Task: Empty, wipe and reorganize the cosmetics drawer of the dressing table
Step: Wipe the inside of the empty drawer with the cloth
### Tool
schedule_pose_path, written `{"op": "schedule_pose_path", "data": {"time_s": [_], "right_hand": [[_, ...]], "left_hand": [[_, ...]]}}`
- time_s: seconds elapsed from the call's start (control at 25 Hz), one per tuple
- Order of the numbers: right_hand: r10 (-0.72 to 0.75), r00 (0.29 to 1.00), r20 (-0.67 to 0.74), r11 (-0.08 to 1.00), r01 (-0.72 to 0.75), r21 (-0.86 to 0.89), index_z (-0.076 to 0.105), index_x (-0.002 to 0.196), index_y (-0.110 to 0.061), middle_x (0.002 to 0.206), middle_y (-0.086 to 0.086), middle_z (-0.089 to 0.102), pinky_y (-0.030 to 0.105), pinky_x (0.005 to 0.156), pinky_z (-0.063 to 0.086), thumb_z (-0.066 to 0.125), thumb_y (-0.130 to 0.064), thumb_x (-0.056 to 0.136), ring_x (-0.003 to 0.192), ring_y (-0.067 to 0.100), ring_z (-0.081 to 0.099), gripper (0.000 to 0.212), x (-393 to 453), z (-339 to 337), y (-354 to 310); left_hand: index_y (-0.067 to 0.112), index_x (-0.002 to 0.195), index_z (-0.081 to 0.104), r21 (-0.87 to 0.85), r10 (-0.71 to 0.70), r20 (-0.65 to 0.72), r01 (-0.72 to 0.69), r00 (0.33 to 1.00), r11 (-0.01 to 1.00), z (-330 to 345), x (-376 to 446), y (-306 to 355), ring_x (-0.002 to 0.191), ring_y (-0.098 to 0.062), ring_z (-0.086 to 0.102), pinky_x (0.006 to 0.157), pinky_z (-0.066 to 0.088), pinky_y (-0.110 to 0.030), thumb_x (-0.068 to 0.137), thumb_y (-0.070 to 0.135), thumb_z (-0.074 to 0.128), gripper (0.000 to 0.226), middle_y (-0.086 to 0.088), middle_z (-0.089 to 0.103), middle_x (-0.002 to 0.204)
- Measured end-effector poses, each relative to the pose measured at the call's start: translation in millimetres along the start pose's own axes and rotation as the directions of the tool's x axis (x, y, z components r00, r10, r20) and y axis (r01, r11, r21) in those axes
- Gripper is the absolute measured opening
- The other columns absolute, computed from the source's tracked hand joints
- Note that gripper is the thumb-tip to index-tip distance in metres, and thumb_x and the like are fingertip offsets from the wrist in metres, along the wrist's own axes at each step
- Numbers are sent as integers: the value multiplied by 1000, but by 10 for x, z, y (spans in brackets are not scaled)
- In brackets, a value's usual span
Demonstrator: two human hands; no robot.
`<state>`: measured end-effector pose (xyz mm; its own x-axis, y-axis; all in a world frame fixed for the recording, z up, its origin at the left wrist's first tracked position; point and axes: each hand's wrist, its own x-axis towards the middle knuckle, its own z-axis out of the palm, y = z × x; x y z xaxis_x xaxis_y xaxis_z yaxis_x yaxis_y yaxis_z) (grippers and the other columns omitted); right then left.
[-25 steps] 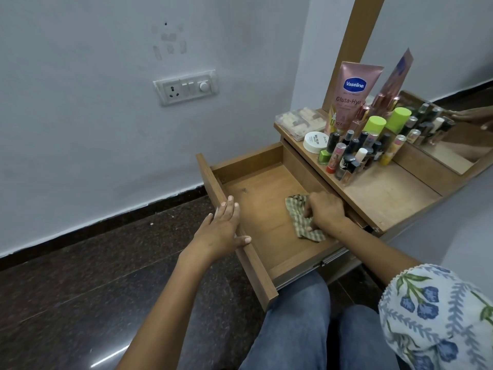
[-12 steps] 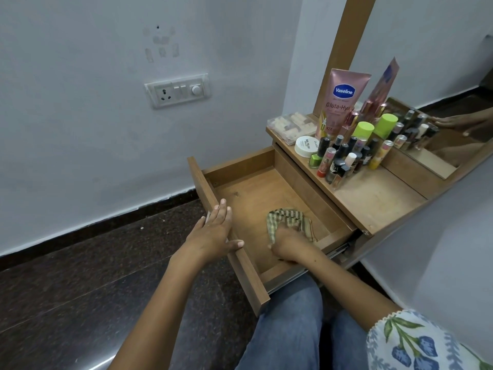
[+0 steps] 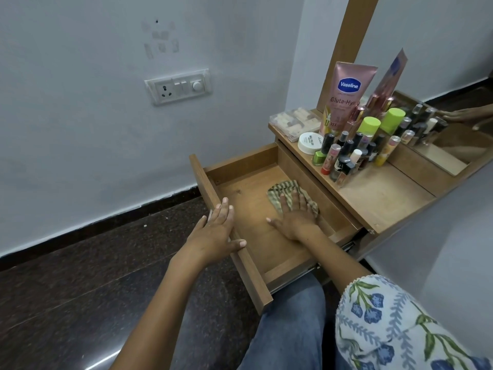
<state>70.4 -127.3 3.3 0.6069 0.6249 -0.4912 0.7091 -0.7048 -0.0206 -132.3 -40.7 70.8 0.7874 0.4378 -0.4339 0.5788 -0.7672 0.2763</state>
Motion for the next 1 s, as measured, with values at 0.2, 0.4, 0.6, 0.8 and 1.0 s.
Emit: {"op": "schedule_pose_path", "data": {"time_s": [0.2,0.4,0.6,0.8,1.0], "right_hand": [[198,979,58,959,-181,-219,-1,151,-3,157,21,15,42,115,20,20,-75,88,146,35,13,97,-205,-61,-177],[105,994,23,888,-83,-452,54,130,-11,115,6,63,28,70,37,10,-54,100,103,18,60,68,-401,-117,-249],[128,990,-54,964,-137,-230,65,110,-8,109,7,66,28,78,43,25,-48,102,101,19,62,57,-469,-31,-466],[241,969,-48,971,-241,3,54,128,-8,131,13,56,44,105,36,27,-46,101,125,29,48,54,-595,52,-458],[235,969,69,970,-230,-83,31,146,0,153,22,26,66,110,4,14,-57,99,142,45,14,76,-567,158,-545]], "left_hand": [[15,150,-13,-10,0,-11,0,1000,1000,12,-4,-15,145,-16,-18,118,-5,-40,96,49,40,83,0,-29,154],[14,150,-13,0,-1,-2,1,1000,1000,8,-5,-3,144,-15,-19,117,-8,-41,96,49,39,83,0,-29,154],[13,149,-14,4,-5,18,5,1000,1000,3,9,-3,144,-15,-20,117,-7,-42,96,49,40,83,-1,-30,154],[13,150,-13,3,-2,10,2,1000,1000,-11,14,-1,145,-15,-19,117,-6,-42,96,49,39,83,-1,-29,154],[15,150,-12,-6,-9,0,9,1000,1000,-6,5,-2,145,-16,-19,117,-7,-42,96,49,40,83,-1,-29,154]]}}
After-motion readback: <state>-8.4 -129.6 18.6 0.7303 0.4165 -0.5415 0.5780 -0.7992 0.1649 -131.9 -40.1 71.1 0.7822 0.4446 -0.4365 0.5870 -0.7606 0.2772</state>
